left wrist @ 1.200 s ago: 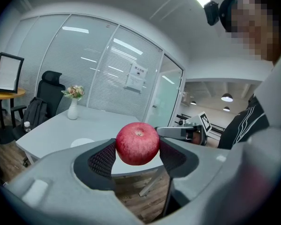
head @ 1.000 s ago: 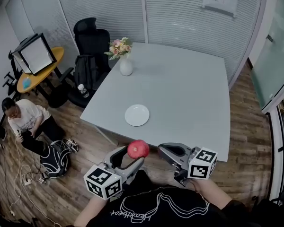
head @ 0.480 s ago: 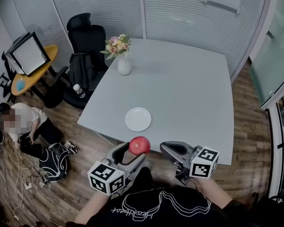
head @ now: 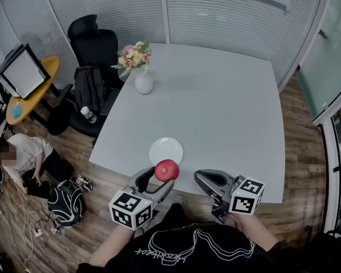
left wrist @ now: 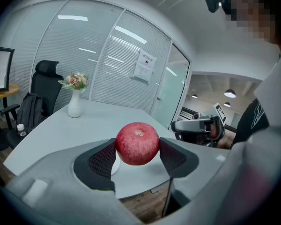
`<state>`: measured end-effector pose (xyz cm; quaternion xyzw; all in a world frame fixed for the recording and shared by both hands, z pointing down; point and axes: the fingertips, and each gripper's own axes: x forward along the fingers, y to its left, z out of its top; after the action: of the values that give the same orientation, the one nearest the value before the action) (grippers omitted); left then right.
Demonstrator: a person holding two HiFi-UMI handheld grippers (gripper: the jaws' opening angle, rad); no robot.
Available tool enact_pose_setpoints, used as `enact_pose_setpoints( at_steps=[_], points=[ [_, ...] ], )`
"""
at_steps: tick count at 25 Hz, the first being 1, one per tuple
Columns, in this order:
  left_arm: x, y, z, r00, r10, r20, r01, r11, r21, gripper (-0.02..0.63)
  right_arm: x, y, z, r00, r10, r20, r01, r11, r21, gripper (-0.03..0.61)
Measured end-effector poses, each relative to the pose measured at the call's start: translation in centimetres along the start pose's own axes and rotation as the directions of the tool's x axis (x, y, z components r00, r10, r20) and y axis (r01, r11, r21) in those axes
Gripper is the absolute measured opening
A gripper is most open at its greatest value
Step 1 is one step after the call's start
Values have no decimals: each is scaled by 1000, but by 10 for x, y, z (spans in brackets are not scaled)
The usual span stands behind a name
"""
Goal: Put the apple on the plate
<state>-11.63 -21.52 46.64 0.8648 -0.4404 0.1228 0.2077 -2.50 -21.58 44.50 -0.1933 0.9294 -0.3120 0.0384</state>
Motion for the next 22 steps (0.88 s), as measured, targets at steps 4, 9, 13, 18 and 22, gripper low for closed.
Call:
enact_pose_setpoints(
  at_steps=[4, 9, 13, 18, 22],
  points=[
    [19, 22, 0, 1000, 2, -11, -2, 1000, 23, 299, 10, -16, 4, 1000, -27, -2, 28, 1000, 13, 8],
    [43, 47, -11, 999, 9, -38, -8, 999, 40, 299, 14, -32, 12, 999, -54, 10, 53, 998, 30, 8],
    [64, 72, -21, 997, 46, -63, -40, 995, 90, 299, 16, -47, 18, 997, -77, 12, 76, 996, 41, 8],
    [86, 94, -39, 994, 45, -100, -36, 995, 96, 299, 17, -63, 18, 994, -106, 0, 106, 992, 62, 8],
    [102, 107, -50, 992, 47, -118, -35, 994, 99, 299, 16, -74, 17, 992, -125, -11, 126, 989, 76, 6]
  ],
)
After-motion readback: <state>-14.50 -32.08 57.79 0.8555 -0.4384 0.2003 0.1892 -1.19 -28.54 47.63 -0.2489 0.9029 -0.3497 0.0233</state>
